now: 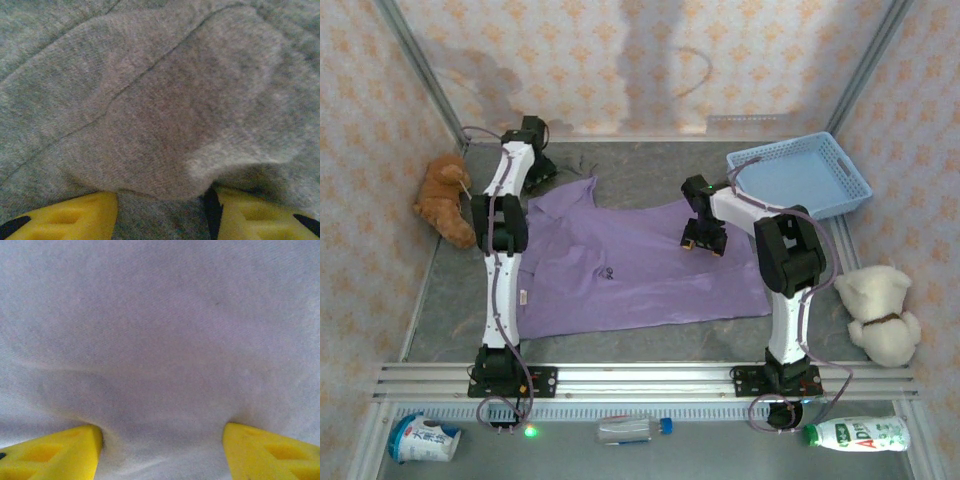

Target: Fold and stack the mixed laundry pile

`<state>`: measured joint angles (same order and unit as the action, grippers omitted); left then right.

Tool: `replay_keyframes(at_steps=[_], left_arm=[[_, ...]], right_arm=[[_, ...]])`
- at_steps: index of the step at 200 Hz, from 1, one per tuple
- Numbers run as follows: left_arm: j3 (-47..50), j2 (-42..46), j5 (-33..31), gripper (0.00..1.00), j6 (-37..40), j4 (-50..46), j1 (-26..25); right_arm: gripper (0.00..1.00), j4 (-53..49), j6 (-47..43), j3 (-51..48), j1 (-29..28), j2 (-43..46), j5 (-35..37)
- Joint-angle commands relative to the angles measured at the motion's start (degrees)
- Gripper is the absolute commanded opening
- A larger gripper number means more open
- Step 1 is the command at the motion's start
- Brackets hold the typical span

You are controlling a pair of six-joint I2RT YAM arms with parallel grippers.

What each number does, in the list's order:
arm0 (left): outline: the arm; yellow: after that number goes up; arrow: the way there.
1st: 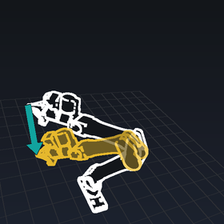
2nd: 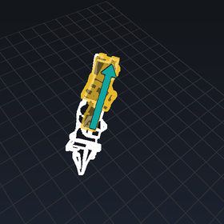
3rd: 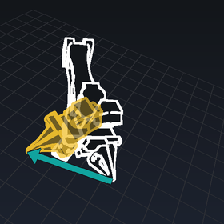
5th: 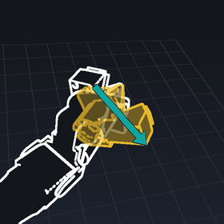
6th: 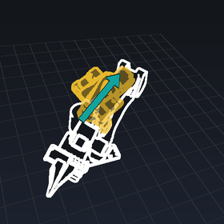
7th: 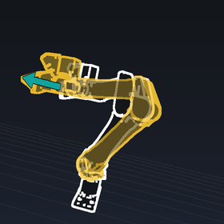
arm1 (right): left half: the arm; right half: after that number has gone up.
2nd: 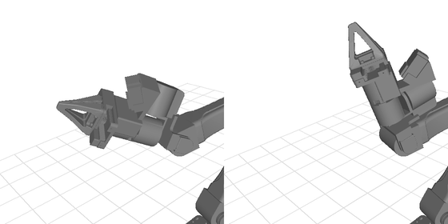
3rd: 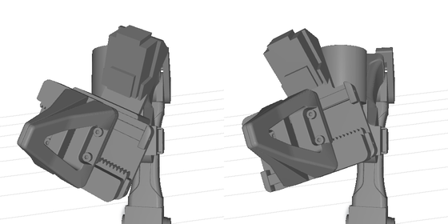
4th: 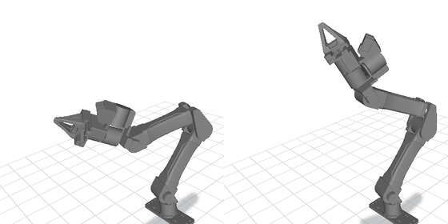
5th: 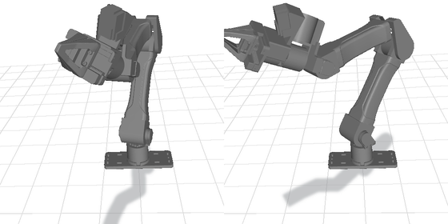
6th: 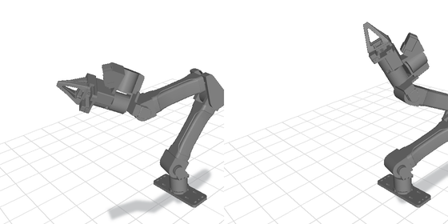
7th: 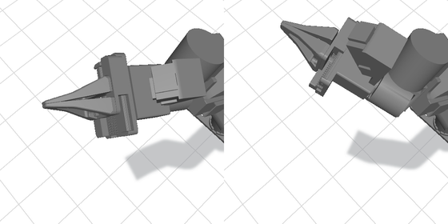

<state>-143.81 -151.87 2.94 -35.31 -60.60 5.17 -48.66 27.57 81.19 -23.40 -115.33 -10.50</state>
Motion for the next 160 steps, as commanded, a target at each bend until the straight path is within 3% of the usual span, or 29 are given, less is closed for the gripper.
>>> replay_keyframes(at_steps=[1, 63, 70, 106, 130, 160], left_arm=[[-1.6, -3.7, -2.0, 0.54, 3.8, -1.5, 5.4], [-5.4, 1.2, 7.0, 0.69, 8.8, 0.5, 6.8], [-5.4, 2.4, 7.6, 0.74, 8.8, 0.4, 6.7], [-4.9, 8.8, 8.4, 0.8, 9.3, -2.4, 6.5], [0.1, 14.5, 9.4, 0.8, 8.9, -2.4, 5.6], [12.1, 23.8, 8.7, 0.8, 8.7, 0.6, 3.1]], right_arm=[[0.67, -3.5, -0.2, 0.3, 0.7, -4.4, 0.2], [0.69, -5.4, 0.5, 11.2, 0.8, -2.1, -2.7], [0.69, -6.1, 0.4, 13.2, 0.9, -2.0, -2.0], [0.7, -9.1, 1.1, 23.4, 3.0, -3.8, 5.6], [0.7, -11.4, 0.9, 31.2, 5.3, -9.1, 12.7], [0.69, -12.0, -0.6, 40.2, 8.4, -17.6, 15.5]])
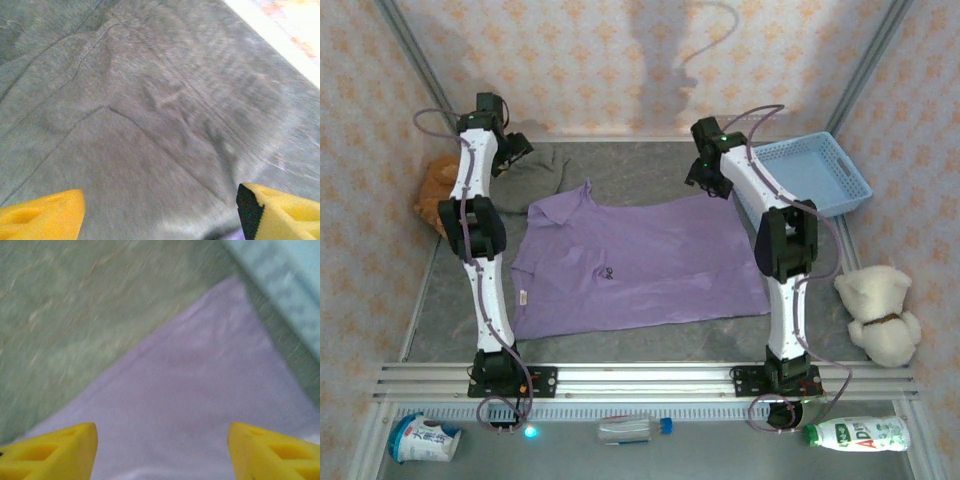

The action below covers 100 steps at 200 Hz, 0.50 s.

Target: Fold and stack the mixed laundry pile

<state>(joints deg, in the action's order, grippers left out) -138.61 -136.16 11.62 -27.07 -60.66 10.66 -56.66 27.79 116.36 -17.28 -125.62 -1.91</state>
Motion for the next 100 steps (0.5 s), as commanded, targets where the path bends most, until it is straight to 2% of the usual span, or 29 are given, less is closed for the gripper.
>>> replay_keyframes(at_steps=[1, 45, 100], left_arm=[[7.3, 8.4, -0.1, 0.8, 0.4, 0.8, -2.5], [23.6, 19.8, -3.8, 0.8, -1.4, 3.2, -6.1], [43.0, 30.9, -3.5, 0.8, -5.4, 9.0, -9.5]], right_arm=[[0.69, -4.0, -0.9, 5.3, 2.3, -7.5, 6.9], [0.66, -3.6, -3.1, 14.6, 3.1, -16.2, 5.3], [0.64, -3.0, -2.3, 15.5, 3.0, -20.5, 4.3]])
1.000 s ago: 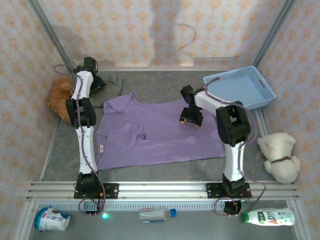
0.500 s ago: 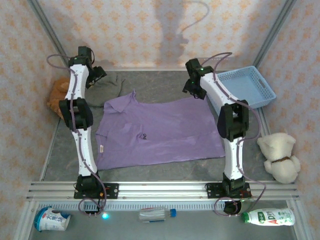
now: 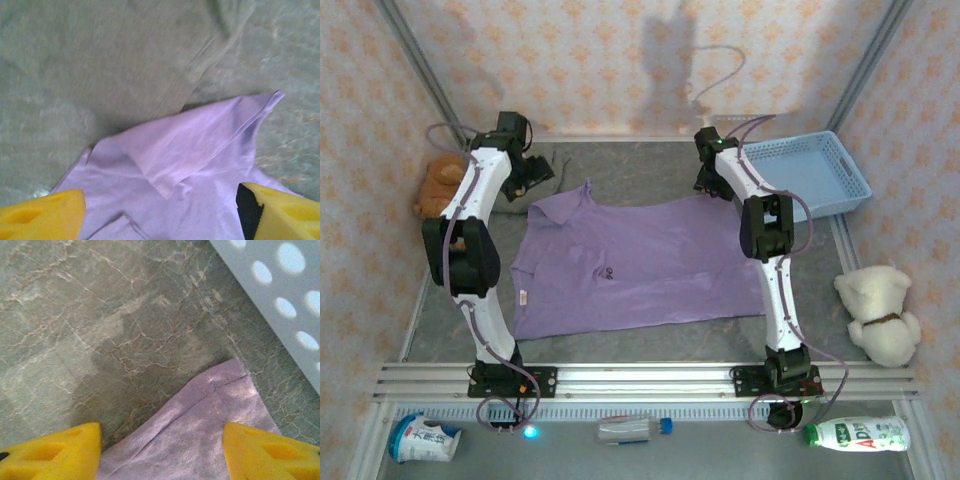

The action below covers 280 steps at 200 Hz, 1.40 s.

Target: Fold and stack the mixed laundry pile

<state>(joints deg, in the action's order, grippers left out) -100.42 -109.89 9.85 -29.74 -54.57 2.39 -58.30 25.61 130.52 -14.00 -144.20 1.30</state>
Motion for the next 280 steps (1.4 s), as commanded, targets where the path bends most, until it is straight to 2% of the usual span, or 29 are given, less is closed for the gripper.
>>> replay_keyframes(at_steps=[1, 10, 33, 63, 109, 151, 221, 244, 280], left_arm=[[5.0, 4.7, -1.8, 0.8, -2.7, 2.9, -1.3], [6.8, 5.5, -2.3, 0.8, -3.0, 2.9, -1.7], [10.6, 7.3, -3.1, 0.78, -3.0, 4.0, -2.7], [14.0, 9.5, -4.8, 0.73, -1.9, 4.6, -5.4], [18.6, 9.0, -4.9, 0.68, -3.6, 8.0, -8.7], [20.2, 4.0, -7.7, 0.56, -10.5, 15.8, -9.2], [17.8, -5.0, -7.7, 0.54, -13.5, 20.6, -9.7], [16.6, -6.2, -8.9, 0.4, -13.4, 19.9, -9.6], [13.2, -6.2, -9.3, 0.24, -13.3, 18.2, -9.6]], right_arm=[[0.64, -1.4, -0.2, 1.3, -0.2, -1.9, 1.1], [0.59, -1.2, -0.1, 0.7, -0.2, -2.3, 1.1], [0.24, -0.8, -0.4, 0.1, -0.2, -2.9, 0.3], [0.0, -0.3, 0.1, 0.6, -0.2, -1.7, -0.8], [0.0, 1.5, 1.4, -0.1, -0.2, 2.6, -2.3], [0.0, 1.8, 1.6, -1.5, -0.2, 4.0, -2.7], [0.0, 2.4, 2.2, -3.5, -0.2, 4.9, -3.4], [0.0, 2.4, 1.7, -3.5, -0.2, 5.4, -3.4], [0.0, 1.9, 0.7, -3.8, -0.2, 6.3, -2.7]])
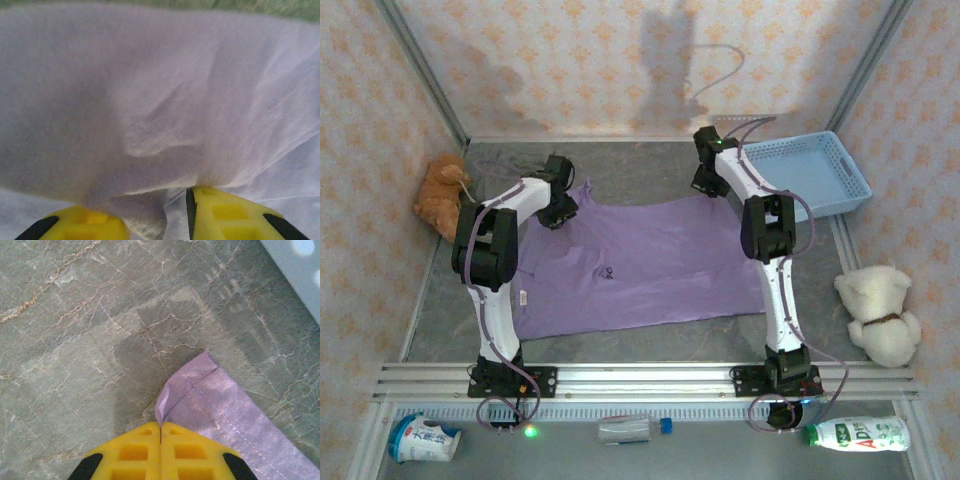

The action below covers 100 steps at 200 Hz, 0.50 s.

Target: Fold and stack the mixed laundry pile

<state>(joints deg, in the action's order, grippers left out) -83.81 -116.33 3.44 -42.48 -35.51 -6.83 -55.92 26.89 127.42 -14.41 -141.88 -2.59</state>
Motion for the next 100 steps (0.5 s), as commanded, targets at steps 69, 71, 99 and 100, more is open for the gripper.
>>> replay_keyframes(at_steps=[69, 71, 99, 100], left_arm=[[-4.3, 2.2, -3.8, 0.0, -0.2, -4.6, -0.3], [-4.2, 2.4, -3.7, 0.0, -0.2, -4.7, -0.2], [-3.5, 6.4, -0.8, 0.0, 0.9, -5.8, 0.3], [-3.5, 6.5, -0.7, 0.0, 1.1, -5.8, 0.4]], right_arm=[[0.0, -0.7, -1.0, -1.5, 0.3, 5.6, 2.0], [0.0, -0.7, -1.0, -1.5, 0.3, 5.7, 2.1], [0.0, -1.6, -1.5, -2.2, 0.4, 8.2, 1.5], [0.0, -1.6, -1.5, -2.3, 0.4, 8.3, 1.5]])
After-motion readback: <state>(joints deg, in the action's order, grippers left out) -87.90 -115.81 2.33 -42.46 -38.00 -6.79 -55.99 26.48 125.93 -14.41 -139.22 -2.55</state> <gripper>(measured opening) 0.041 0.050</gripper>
